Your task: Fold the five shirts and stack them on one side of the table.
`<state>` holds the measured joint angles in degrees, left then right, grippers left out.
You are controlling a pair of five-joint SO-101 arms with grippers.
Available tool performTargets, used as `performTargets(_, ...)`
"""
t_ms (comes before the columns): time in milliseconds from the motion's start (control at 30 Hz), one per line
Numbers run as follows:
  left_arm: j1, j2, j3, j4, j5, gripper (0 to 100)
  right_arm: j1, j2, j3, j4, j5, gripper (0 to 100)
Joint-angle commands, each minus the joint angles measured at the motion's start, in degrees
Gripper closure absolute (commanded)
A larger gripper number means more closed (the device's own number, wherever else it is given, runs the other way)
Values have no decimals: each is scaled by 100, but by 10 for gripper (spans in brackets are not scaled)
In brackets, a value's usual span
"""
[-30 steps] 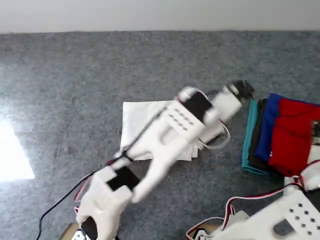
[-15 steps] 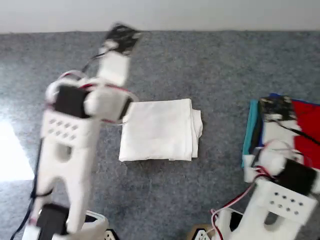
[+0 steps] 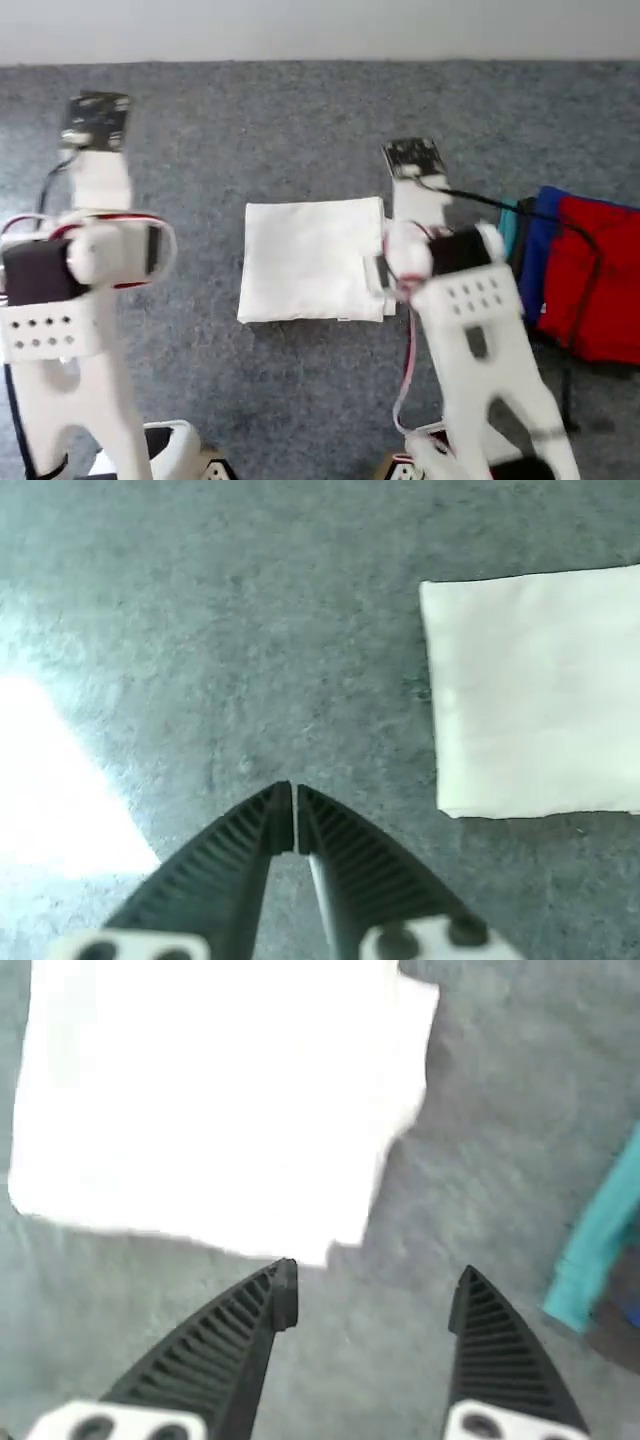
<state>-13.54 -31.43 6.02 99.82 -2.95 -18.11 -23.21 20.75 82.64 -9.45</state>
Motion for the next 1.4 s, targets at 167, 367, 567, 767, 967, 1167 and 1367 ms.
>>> performTargets(167,-1336,-158,418,-387,-360,985,-75,2862,-1943,-549,-862,739)
performTargets(367,-1565,-167,813,-475,-466,985,-75,4338,-3200,-523,-879,739)
performTargets(567,-1565,-167,822,-448,-457,985,-66,5349,-3903,-558,-888,739)
performTargets(767,-1565,-167,822,-466,-457,985,-40,6149,-4325,-549,-888,742)
performTargets(967,-1565,-167,822,-440,-457,985,-40,6211,-4369,-514,-835,866)
performTargets(1167,-1565,-167,822,-457,-457,985,127,6167,-4413,-259,-281,991)
performTargets(1367,-1565,-167,822,-466,-457,985,558,5552,-4422,-171,1073,988)
